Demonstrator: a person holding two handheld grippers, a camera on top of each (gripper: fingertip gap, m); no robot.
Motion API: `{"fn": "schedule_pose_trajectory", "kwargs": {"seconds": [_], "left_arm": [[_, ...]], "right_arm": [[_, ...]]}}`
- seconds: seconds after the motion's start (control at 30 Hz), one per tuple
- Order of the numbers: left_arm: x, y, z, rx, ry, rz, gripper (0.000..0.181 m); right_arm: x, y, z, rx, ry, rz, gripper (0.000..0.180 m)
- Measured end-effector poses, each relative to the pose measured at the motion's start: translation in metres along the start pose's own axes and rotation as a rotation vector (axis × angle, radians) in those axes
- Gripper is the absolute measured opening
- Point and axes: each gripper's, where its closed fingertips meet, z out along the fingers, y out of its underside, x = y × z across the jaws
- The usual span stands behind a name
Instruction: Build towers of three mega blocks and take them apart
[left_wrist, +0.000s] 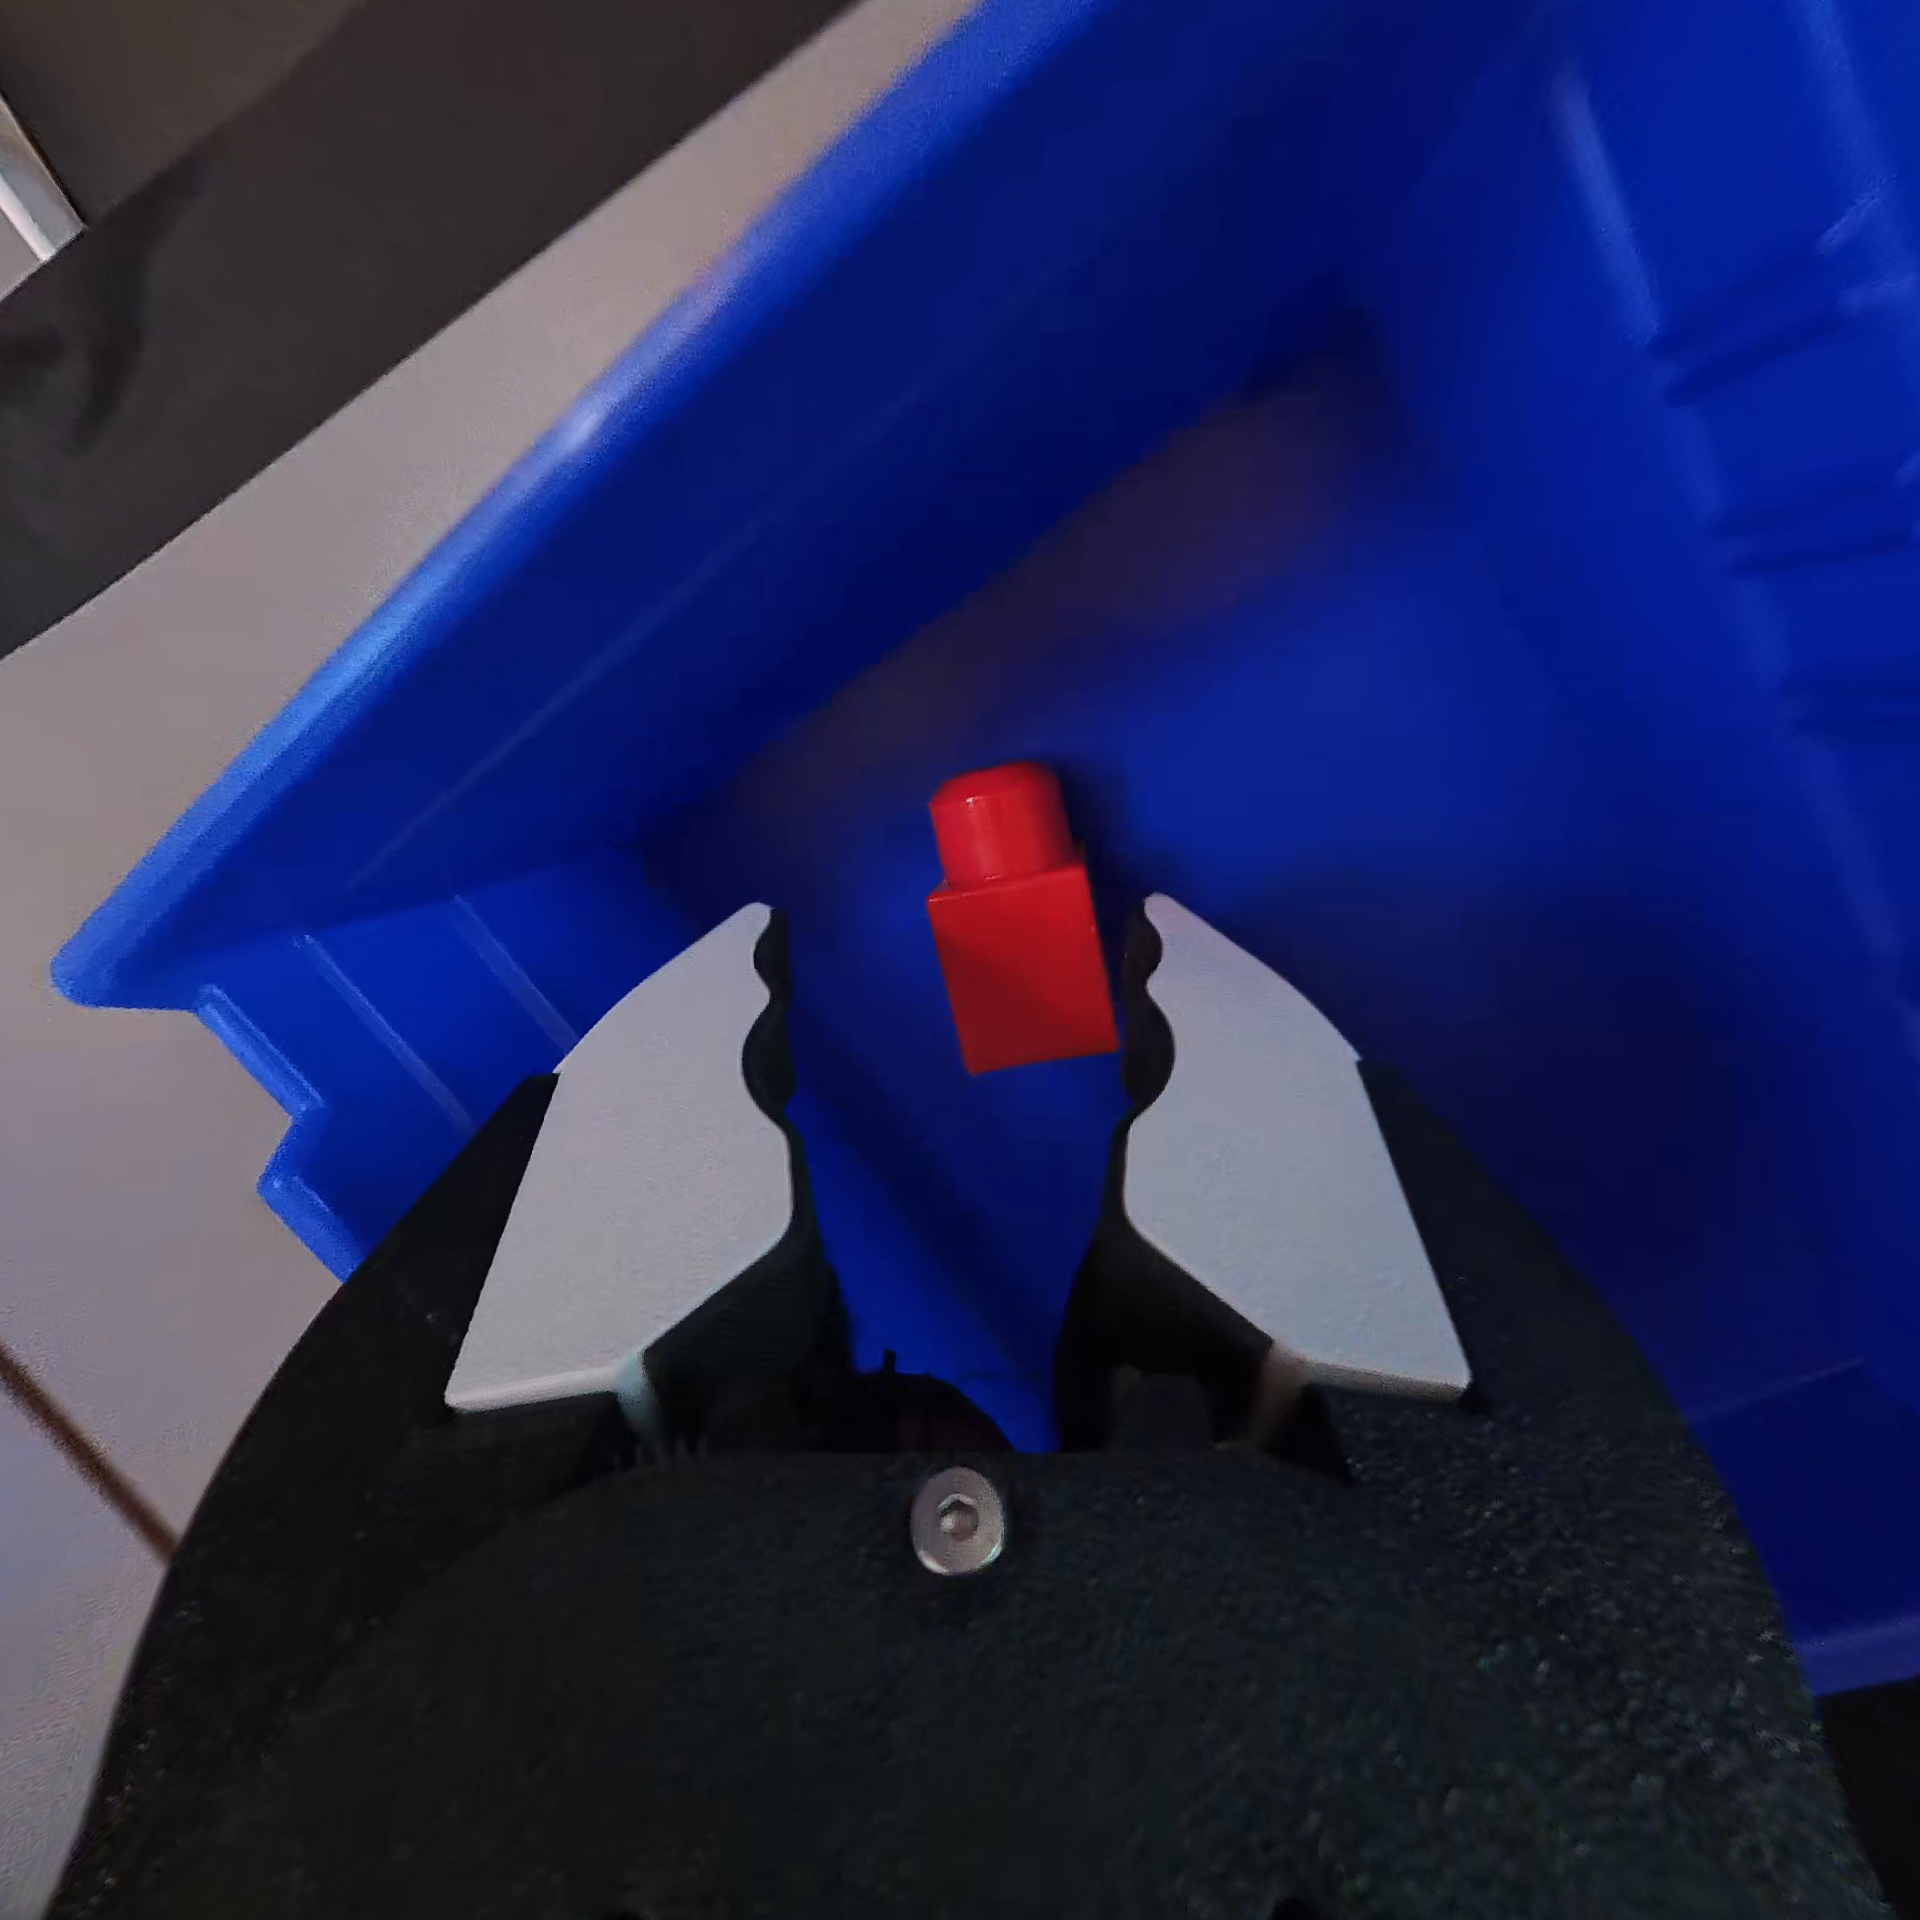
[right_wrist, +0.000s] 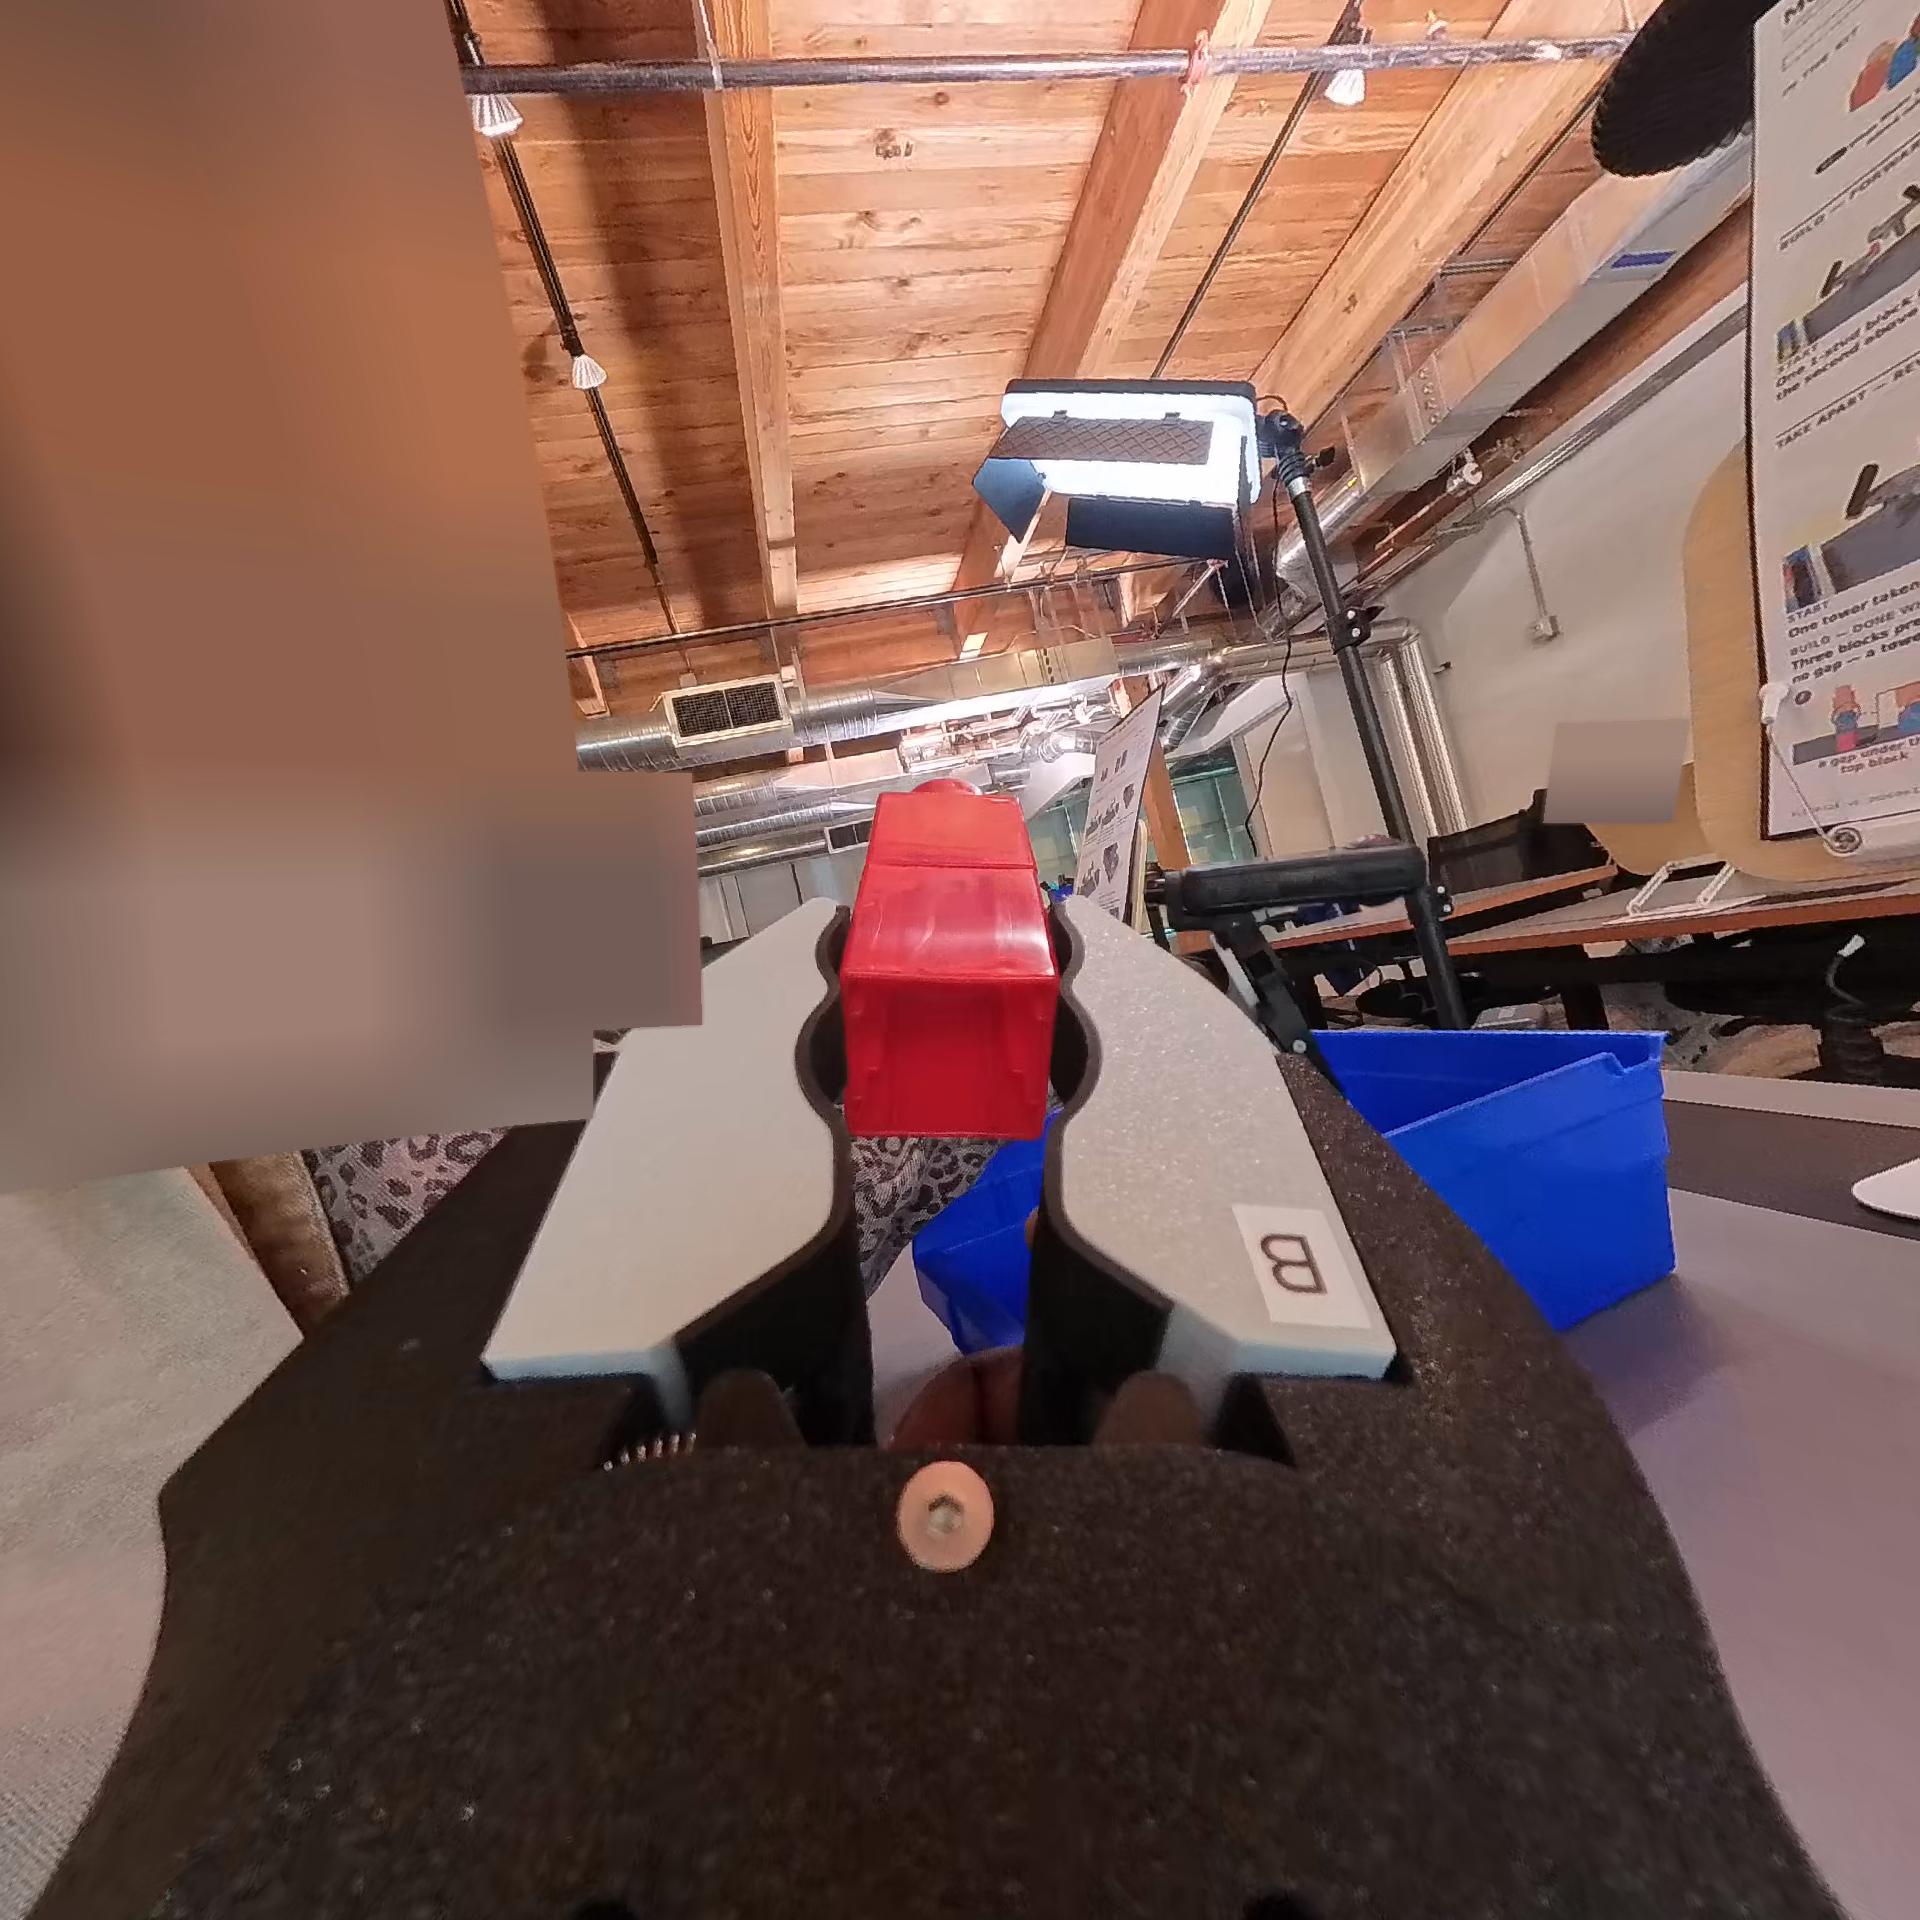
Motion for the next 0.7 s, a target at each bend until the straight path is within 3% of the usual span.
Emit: {"fn": "schedule_pose_trajectory", "kwargs": {"seconds": [0.17, 0.33, 0.43, 0.53, 0.63, 0.7], "left_arm": [[0.003, 0.006, 0.013, -0.056, -0.011, 0.036, 0.068], [0.012, 0.002, 0.03, -0.029, 0.017, 0.08, 0.051], [0.043, -0.034, -0.017, 0.314, 0.193, 0.059, 0.044], [0.089, -0.065, -0.13, 0.888, 0.584, -0.104, 0.038], [0.104, -0.04, -0.251, 1.465, 1.132, -0.459, 0.037], [0.119, -0.015, -0.262, 1.498, 1.431, -0.732, 0.038]], "right_arm": [[-0.001, 0.001, 0.001, -0.005, -0.003, 0.002, 0.035], [0.0, 0.003, 0.001, -0.019, 0.0, 0.001, 0.036], [0.004, 0.004, 0.001, -0.026, 0.023, -0.002, 0.035], [0.006, 0.003, 0.0, -0.011, 0.04, -0.012, 0.035], [0.005, -0.004, -0.001, 0.032, 0.068, -0.086, 0.035], [0.0, -0.009, -0.001, 0.051, 0.103, -0.222, 0.035]]}}
